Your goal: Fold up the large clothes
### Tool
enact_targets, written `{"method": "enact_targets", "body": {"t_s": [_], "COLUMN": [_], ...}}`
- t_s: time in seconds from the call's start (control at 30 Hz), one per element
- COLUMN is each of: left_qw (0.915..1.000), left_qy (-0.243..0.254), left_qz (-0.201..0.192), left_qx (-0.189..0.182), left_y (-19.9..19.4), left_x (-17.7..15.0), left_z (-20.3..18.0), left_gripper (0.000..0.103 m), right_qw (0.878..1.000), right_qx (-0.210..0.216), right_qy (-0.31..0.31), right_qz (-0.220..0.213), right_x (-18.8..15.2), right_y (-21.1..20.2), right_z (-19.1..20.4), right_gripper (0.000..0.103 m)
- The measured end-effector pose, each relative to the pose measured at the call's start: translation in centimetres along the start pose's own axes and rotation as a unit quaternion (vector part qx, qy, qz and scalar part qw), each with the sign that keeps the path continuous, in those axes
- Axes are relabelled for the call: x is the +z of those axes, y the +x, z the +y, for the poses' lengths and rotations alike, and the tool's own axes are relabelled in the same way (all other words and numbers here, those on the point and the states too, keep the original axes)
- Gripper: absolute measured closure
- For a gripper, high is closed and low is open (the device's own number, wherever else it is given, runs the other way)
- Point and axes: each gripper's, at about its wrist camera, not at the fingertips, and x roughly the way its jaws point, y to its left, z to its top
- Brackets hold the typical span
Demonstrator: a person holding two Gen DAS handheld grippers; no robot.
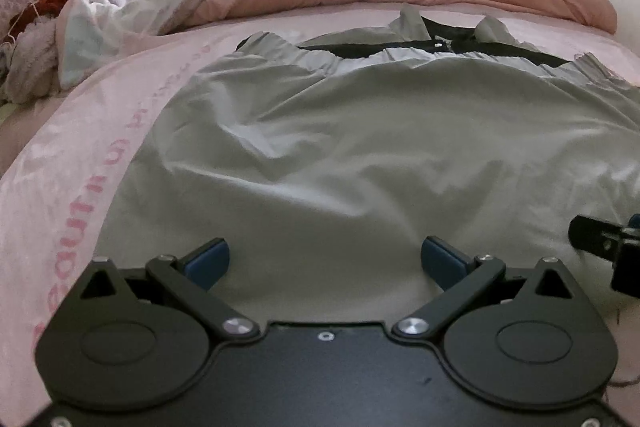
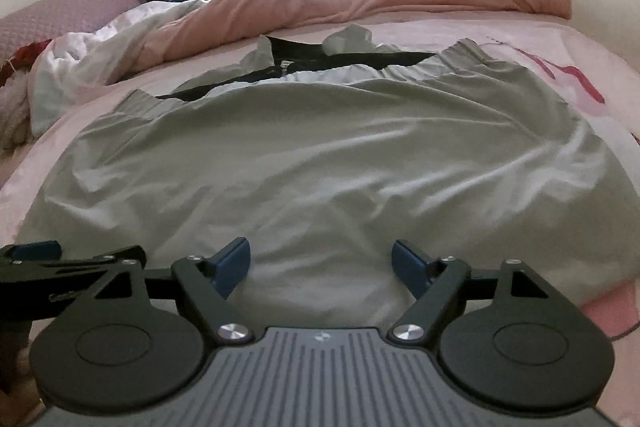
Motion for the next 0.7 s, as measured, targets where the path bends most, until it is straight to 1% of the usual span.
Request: {"method": "enact_targets", "body": {"t_s": [0.27, 0.47, 0.5, 0.53, 0.6, 0.63, 0.67, 0.7], "left_qw": [0.9999, 0.9998, 0.9995, 0.9982, 0.9930, 0.9892, 0.9876, 0.9884], "left_qy": [0.011, 0.018, 0.031, 0.052, 0.079, 0.086, 0.083, 0.074], "left_qz": [0.002, 0.002, 0.000, -0.004, -0.013, -0.014, -0.008, -0.001], "left_qx": [0.003, 0.003, 0.010, 0.031, 0.087, 0.118, 0.133, 0.133], "left_y": [-0.3, -0.3, -0.3, -0.4, -0.5, -0.4, -0.2, -0.1], "left_x": [-0.2, 0.0, 0.0, 0.1, 0.0, -0.2, -0.4, -0.7], "left_z": [0.0, -0.1, -0.1, 0.3, 1.8, 3.3, 4.7, 6.4], "left_gripper": [0.000, 0.000, 0.000, 0.000, 0.000, 0.000, 0.000, 0.000], "right_qw": [1.000, 1.000, 1.000, 0.998, 0.991, 0.989, 0.988, 0.985], "right_qx": [-0.005, -0.004, -0.017, -0.047, -0.128, -0.149, -0.156, -0.159], "right_qy": [-0.005, -0.011, -0.017, -0.027, -0.037, -0.021, 0.017, 0.060], "right_qz": [-0.001, -0.002, -0.003, -0.007, -0.009, -0.009, -0.008, -0.010], "right_x": [-0.6, -0.6, -0.6, -0.7, -0.9, -1.1, -1.2, -1.5], "right_y": [0.1, 0.0, -0.1, -0.3, -0.6, -1.0, -1.8, -2.7], "right_z": [0.0, -0.3, -0.5, -1.2, -3.7, -5.5, -8.2, -11.0], "right_gripper": [0.005, 0.005, 0.004, 0.005, 0.004, 0.004, 0.005, 0.005]}}
